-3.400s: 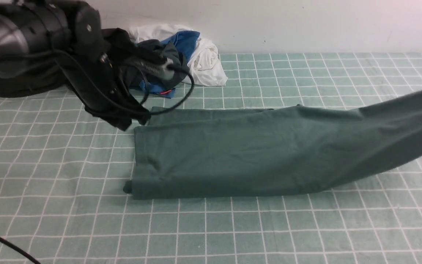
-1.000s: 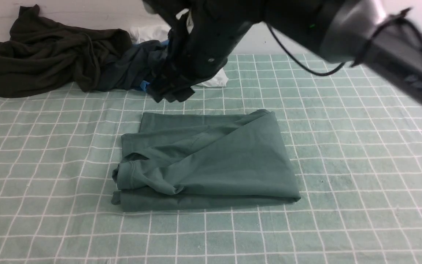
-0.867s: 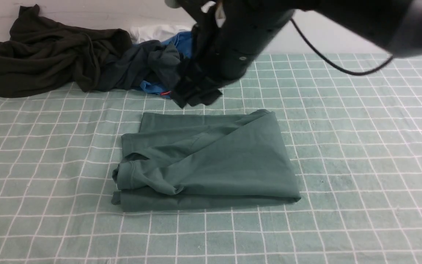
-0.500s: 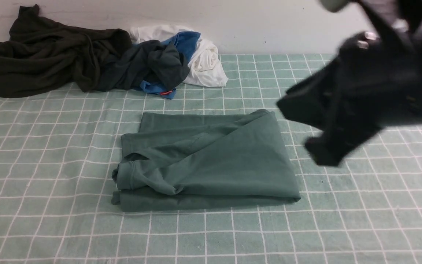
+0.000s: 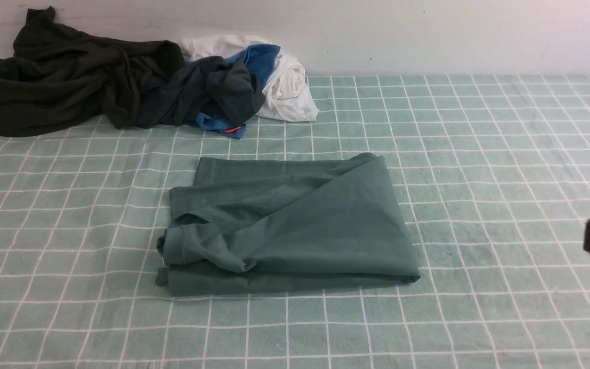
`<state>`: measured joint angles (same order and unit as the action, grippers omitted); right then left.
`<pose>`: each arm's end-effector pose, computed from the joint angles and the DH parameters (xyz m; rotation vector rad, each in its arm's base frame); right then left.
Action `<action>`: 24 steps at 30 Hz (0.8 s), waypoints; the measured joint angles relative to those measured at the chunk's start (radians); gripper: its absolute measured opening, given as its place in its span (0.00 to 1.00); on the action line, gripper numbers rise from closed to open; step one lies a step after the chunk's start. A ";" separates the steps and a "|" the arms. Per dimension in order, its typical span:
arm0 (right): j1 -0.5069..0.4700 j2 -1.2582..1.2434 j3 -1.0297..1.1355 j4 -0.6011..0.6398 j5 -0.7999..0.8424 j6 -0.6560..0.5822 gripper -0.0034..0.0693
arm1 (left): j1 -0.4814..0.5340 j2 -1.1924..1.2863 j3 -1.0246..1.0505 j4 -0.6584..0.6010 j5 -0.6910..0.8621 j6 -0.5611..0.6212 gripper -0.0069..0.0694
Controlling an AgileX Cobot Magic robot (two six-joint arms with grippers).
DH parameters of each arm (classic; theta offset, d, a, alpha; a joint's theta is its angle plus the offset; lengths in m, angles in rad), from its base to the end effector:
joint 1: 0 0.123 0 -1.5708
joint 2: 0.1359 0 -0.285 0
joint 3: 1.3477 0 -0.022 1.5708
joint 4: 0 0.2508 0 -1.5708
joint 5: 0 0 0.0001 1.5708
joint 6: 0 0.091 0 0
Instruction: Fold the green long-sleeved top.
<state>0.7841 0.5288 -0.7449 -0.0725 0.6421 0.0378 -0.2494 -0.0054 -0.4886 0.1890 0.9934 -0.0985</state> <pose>0.0695 0.0637 0.3645 -0.7305 1.7935 0.4725 0.0012 0.0145 0.2808 0.1480 1.9639 -0.0033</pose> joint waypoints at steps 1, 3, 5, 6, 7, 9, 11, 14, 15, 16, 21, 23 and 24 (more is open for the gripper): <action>0.000 -0.028 0.013 -0.001 0.000 -0.001 0.03 | 0.000 0.000 0.000 0.000 0.000 0.000 0.24; 0.000 -0.054 0.024 -0.008 0.003 -0.003 0.03 | 0.000 0.000 0.000 0.000 0.000 0.000 0.24; 0.000 -0.077 0.027 -0.012 0.007 -0.003 0.03 | 0.000 0.000 0.000 0.000 0.000 0.000 0.24; 0.000 -0.083 0.028 -0.012 0.007 -0.003 0.03 | 0.000 0.000 0.000 0.000 0.000 0.000 0.24; 0.000 -0.086 0.028 -0.012 0.007 -0.003 0.03 | 0.000 0.000 0.000 0.000 0.000 0.000 0.24; 0.000 -0.086 0.029 -0.014 0.007 -0.003 0.03 | 0.000 0.000 0.000 0.000 0.000 0.000 0.24; 0.000 -0.086 0.030 -0.009 0.002 0.004 0.03 | 0.000 0.000 0.000 0.000 0.000 0.000 0.24; 0.000 -0.089 0.062 -0.004 -0.063 0.008 0.03 | 0.000 0.000 0.000 0.000 0.000 0.000 0.24; -0.001 -0.093 0.096 -0.004 -0.117 0.009 0.03 | 0.000 0.000 0.000 0.000 0.000 0.000 0.24; -0.002 -0.094 0.103 -0.004 -0.127 0.009 0.03 | 0.000 0.000 0.000 0.000 0.000 0.000 0.24; -0.136 -0.213 0.368 0.082 -0.415 0.008 0.03 | 0.000 0.000 0.000 0.002 0.000 0.000 0.24; -0.220 -0.269 0.471 0.109 -0.491 0.008 0.03 | 0.000 0.000 0.000 0.002 0.000 0.000 0.24; -0.239 -0.275 0.481 0.111 -0.497 0.008 0.03 | 0.000 0.000 0.000 0.002 0.000 0.000 0.24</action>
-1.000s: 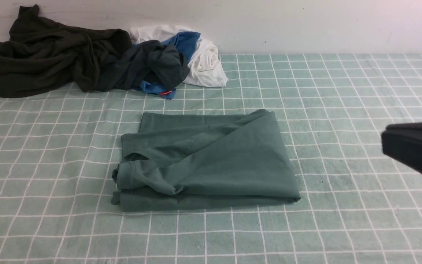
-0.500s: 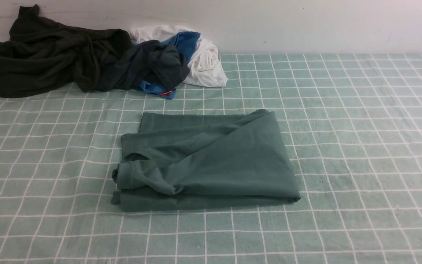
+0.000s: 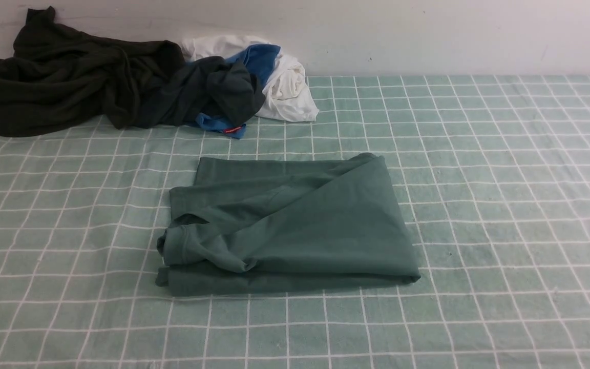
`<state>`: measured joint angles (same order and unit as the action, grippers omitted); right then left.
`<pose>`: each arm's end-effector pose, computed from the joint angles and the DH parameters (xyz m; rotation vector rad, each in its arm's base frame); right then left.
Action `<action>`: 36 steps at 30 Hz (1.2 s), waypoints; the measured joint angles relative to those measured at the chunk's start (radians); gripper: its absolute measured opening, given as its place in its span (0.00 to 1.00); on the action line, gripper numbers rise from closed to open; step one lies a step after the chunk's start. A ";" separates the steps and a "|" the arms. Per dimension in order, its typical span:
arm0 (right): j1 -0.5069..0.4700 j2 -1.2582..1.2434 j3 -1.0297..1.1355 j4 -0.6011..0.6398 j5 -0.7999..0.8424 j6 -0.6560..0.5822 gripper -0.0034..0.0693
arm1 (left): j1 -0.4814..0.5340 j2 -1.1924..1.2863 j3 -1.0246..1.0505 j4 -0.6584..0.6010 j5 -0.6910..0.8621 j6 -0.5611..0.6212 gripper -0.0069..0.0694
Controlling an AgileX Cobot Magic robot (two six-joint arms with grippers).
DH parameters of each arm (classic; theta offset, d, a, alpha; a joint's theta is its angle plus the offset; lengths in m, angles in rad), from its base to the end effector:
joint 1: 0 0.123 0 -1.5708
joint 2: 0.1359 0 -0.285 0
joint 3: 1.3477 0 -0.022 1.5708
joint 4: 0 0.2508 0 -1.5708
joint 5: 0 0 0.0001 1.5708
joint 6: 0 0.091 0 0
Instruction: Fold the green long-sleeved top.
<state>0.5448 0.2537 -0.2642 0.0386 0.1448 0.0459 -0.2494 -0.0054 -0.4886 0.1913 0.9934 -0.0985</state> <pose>0.0636 0.0392 0.2732 -0.3787 1.5956 0.4882 0.0012 0.0147 0.2808 0.1480 1.9635 -0.0006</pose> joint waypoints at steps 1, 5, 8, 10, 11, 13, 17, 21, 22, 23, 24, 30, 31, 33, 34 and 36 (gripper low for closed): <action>-0.063 -0.045 0.056 0.011 -0.026 0.000 0.03 | 0.000 0.000 0.000 0.000 0.000 0.000 0.24; -0.291 -0.162 0.215 0.016 -0.051 0.015 0.03 | 0.000 0.000 0.000 0.000 0.000 0.000 0.24; -0.431 -0.218 0.282 0.013 -0.043 0.039 0.03 | 0.000 0.000 0.000 0.000 0.000 0.000 0.24; -0.500 -0.249 0.291 0.002 -0.023 0.057 0.03 | 0.000 0.000 0.000 0.000 -0.001 0.000 0.24; -0.548 -0.259 0.291 -0.010 0.011 0.071 0.03 | 0.000 -0.001 0.000 0.000 -0.001 0.000 0.24; -0.574 -0.263 0.291 -0.019 0.044 0.075 0.03 | 0.000 -0.001 0.000 0.000 -0.001 0.000 0.24; -0.618 -0.264 0.291 -0.044 0.143 0.080 0.03 | 0.000 -0.003 0.000 0.001 -0.001 0.000 0.24; -0.616 -0.264 0.291 -0.045 0.191 0.082 0.03 | 0.000 -0.003 0.000 0.001 -0.001 0.000 0.24; -0.616 -0.264 0.290 -0.045 0.194 0.082 0.03 | 0.000 -0.003 0.000 0.001 -0.001 0.000 0.24; -0.612 -0.264 0.289 -0.045 0.198 0.082 0.03 | 0.000 -0.004 0.000 0.001 -0.001 0.000 0.24; -0.608 -0.264 0.289 -0.045 0.200 0.082 0.03 | 0.000 -0.004 0.000 0.001 -0.001 0.000 0.24; -0.602 -0.264 0.289 -0.045 0.200 0.082 0.03 | 0.000 -0.004 0.000 0.001 -0.001 0.000 0.24; -0.601 -0.264 0.289 -0.045 0.200 0.082 0.03 | 0.000 -0.004 0.000 0.001 -0.001 0.000 0.24; -0.601 -0.264 0.289 -0.045 0.201 0.082 0.03 | 0.000 -0.004 0.000 0.001 -0.001 0.000 0.24; -0.601 -0.264 0.289 -0.045 0.201 0.082 0.03 | 0.000 -0.004 0.000 0.001 -0.001 0.000 0.24; -0.601 -0.264 0.289 -0.045 0.202 0.082 0.03 | 0.000 -0.004 0.000 0.001 -0.001 0.000 0.24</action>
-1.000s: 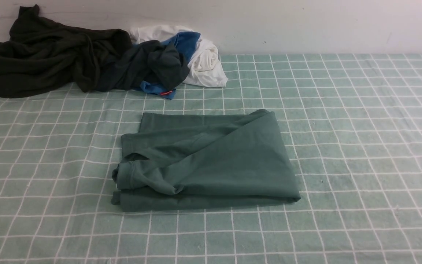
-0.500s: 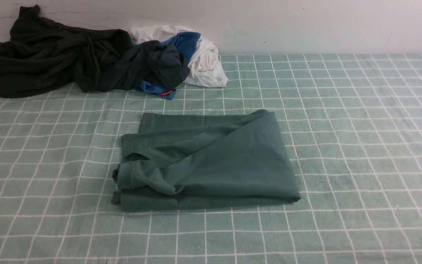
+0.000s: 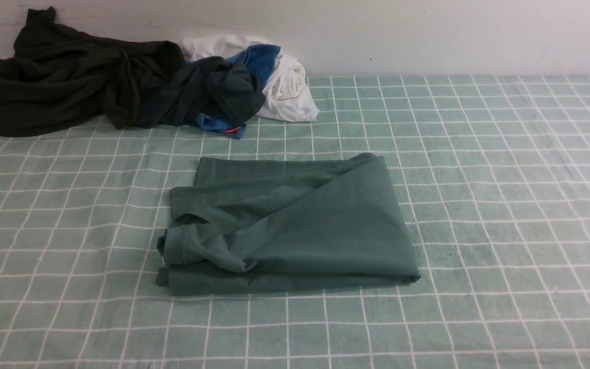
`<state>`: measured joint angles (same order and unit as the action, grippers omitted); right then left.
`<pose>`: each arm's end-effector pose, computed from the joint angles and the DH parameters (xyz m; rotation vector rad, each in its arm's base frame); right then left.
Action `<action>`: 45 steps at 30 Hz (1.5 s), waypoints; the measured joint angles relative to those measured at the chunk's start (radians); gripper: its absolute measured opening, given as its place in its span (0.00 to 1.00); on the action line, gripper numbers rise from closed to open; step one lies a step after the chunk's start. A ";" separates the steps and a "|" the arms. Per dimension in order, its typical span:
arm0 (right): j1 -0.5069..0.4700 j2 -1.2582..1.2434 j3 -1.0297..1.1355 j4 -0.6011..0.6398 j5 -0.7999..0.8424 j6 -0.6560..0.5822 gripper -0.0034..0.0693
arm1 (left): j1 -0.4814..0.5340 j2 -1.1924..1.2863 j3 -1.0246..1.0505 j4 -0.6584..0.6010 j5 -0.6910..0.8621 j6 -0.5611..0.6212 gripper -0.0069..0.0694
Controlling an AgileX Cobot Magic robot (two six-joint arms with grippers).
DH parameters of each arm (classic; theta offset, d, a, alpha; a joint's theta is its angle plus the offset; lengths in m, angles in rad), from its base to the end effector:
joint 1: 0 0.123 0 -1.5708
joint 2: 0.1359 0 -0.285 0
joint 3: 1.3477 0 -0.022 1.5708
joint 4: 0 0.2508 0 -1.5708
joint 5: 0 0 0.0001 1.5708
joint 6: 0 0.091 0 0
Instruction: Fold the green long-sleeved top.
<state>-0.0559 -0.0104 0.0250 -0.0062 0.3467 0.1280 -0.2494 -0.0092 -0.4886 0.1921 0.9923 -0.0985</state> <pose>0.0533 -0.0032 0.1741 0.1655 1.8377 0.0444 0.0007 0.0149 0.2809 0.1473 1.9586 -0.0005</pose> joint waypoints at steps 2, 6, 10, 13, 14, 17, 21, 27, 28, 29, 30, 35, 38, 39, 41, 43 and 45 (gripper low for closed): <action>0.000 0.000 0.000 0.000 0.000 0.000 0.03 | 0.000 0.000 0.000 0.000 0.000 0.000 0.24; 0.000 0.000 0.000 -0.002 0.000 0.000 0.03 | 0.000 0.000 0.000 0.000 0.000 0.000 0.24; 0.000 0.000 0.000 -0.002 0.001 0.000 0.03 | 0.000 0.000 0.000 0.000 0.000 0.000 0.24; 0.000 0.000 0.000 -0.002 0.001 0.000 0.03 | 0.000 0.000 0.000 0.000 0.000 0.000 0.24; 0.000 0.000 0.000 -0.002 0.001 0.000 0.03 | 0.000 0.000 0.000 0.000 0.000 0.000 0.24; 0.001 0.000 0.000 -0.002 0.001 0.000 0.03 | 0.000 0.000 0.000 0.000 0.000 0.000 0.24; 0.001 0.000 0.000 -0.002 0.001 0.000 0.03 | 0.000 0.000 0.000 0.000 0.000 0.000 0.24; 0.001 0.000 0.000 -0.002 0.001 0.000 0.03 | 0.000 -0.002 0.001 0.000 -0.006 0.000 0.24; 0.001 0.000 0.000 -0.002 0.001 0.000 0.03 | 0.000 -0.002 0.001 0.000 -0.006 0.000 0.24; 0.001 0.000 0.000 -0.002 0.001 0.000 0.03 | 0.000 -0.004 0.002 0.000 -0.011 0.000 0.24; 0.001 0.000 0.000 -0.002 0.001 0.000 0.03 | 0.000 -0.007 0.004 -0.004 -0.020 0.000 0.24; 0.001 0.000 0.000 -0.003 0.001 0.000 0.03 | 0.040 -0.008 0.063 -0.042 -0.161 0.007 0.15; 0.001 0.000 0.000 -0.003 0.001 0.000 0.03 | 0.090 -0.008 0.131 -0.051 -0.297 0.011 0.10; 0.001 0.000 0.000 -0.003 0.002 0.000 0.03 | 0.125 -0.008 0.180 -0.058 -0.374 0.012 0.09; 0.001 0.000 0.000 -0.003 0.002 0.000 0.03 | 0.180 -0.008 0.253 -0.079 -0.504 0.017 0.09; 0.001 0.000 0.000 -0.003 0.002 0.000 0.03 | 0.227 -0.008 0.321 -0.108 -0.627 0.030 0.09; 0.001 0.000 0.000 -0.003 0.002 0.000 0.03 | 0.270 -0.008 0.399 -0.141 -0.725 0.063 0.09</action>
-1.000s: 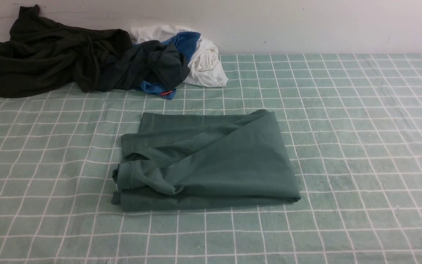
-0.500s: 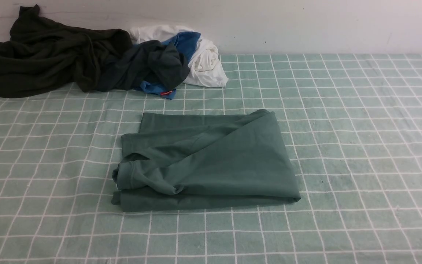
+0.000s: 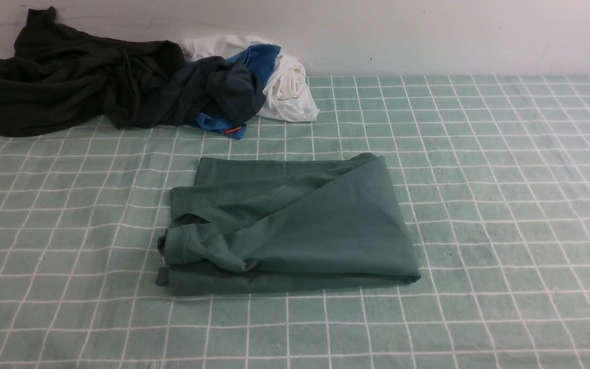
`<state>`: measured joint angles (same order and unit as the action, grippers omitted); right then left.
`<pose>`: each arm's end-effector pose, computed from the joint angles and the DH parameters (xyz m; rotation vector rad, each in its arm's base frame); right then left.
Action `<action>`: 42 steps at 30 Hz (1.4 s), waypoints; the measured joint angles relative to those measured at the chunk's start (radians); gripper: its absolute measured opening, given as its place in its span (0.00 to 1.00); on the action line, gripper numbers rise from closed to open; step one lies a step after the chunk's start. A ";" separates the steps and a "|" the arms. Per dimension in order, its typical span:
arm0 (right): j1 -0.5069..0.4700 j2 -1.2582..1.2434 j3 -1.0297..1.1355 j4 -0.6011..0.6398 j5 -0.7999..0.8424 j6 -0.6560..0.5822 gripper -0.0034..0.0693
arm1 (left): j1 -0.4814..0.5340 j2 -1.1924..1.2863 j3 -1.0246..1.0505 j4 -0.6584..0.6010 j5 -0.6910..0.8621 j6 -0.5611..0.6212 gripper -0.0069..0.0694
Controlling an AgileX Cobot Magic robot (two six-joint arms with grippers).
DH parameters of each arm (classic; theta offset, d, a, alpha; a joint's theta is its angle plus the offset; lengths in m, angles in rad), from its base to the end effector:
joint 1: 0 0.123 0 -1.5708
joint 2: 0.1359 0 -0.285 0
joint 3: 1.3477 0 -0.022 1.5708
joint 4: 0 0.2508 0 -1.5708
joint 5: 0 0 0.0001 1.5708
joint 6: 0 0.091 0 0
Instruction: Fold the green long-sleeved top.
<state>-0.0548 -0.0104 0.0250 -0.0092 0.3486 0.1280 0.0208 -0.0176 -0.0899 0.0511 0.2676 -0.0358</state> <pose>0.0532 -0.0032 0.1739 0.1628 1.8398 0.0422 0.0495 0.0023 0.2200 -0.0163 1.6434 0.0373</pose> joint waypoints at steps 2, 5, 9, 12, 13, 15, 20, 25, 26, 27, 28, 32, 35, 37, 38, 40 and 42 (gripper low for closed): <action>0.000 0.000 0.000 0.000 0.000 0.000 0.03 | 0.021 0.000 0.056 -0.020 -0.042 0.036 0.09; 0.000 0.000 0.000 0.000 0.000 0.000 0.03 | 0.029 0.000 0.115 -0.042 -0.061 0.098 0.09; 0.000 0.000 0.000 0.000 0.001 0.000 0.03 | 0.029 0.000 0.119 -0.058 -0.029 0.115 0.09; 0.000 0.000 -0.001 0.000 0.002 0.000 0.03 | 0.029 0.001 0.116 -0.072 0.036 0.121 0.09; 0.000 0.000 -0.001 0.000 0.003 0.003 0.03 | 0.029 0.001 0.113 -0.074 0.050 0.122 0.09; 0.000 0.000 -0.001 0.000 0.004 0.008 0.03 | 0.029 0.001 0.111 -0.075 0.057 0.122 0.09; 0.000 0.000 -0.001 0.000 0.005 0.012 0.03 | 0.029 0.001 0.111 -0.075 0.057 0.122 0.09; 0.000 0.000 -0.001 0.000 0.006 0.012 0.03 | 0.029 0.001 0.111 -0.075 0.057 0.122 0.09; 0.000 0.000 -0.001 0.000 0.006 0.012 0.03 | 0.029 0.001 0.111 -0.075 0.057 0.122 0.09; 0.000 0.000 -0.001 0.000 0.006 0.012 0.03 | 0.029 0.001 0.111 -0.075 0.057 0.122 0.09; 0.000 0.000 -0.001 0.000 0.006 0.012 0.03 | 0.029 0.001 0.111 -0.075 0.057 0.122 0.09; 0.000 0.000 -0.001 0.000 0.006 0.012 0.03 | 0.029 0.001 0.111 -0.075 0.057 0.122 0.09; 0.000 0.000 -0.001 0.000 0.006 0.012 0.03 | 0.029 0.001 0.111 -0.075 0.057 0.122 0.09; 0.000 0.000 -0.001 0.000 0.006 0.013 0.03 | 0.029 0.001 0.111 -0.075 0.057 0.122 0.09; 0.000 0.000 -0.001 0.000 0.006 0.013 0.03 | 0.029 0.001 0.111 -0.075 0.057 0.122 0.09; 0.000 0.000 -0.001 0.000 0.006 0.013 0.03 | 0.029 0.001 0.111 -0.075 0.057 0.122 0.09; 0.000 0.000 -0.001 0.000 0.006 0.013 0.03 | 0.029 0.001 0.111 -0.075 0.057 0.122 0.09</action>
<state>-0.0548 -0.0104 0.0240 -0.0092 0.3547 0.1412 0.0500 -0.0167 0.0214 -0.0243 0.3249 0.0866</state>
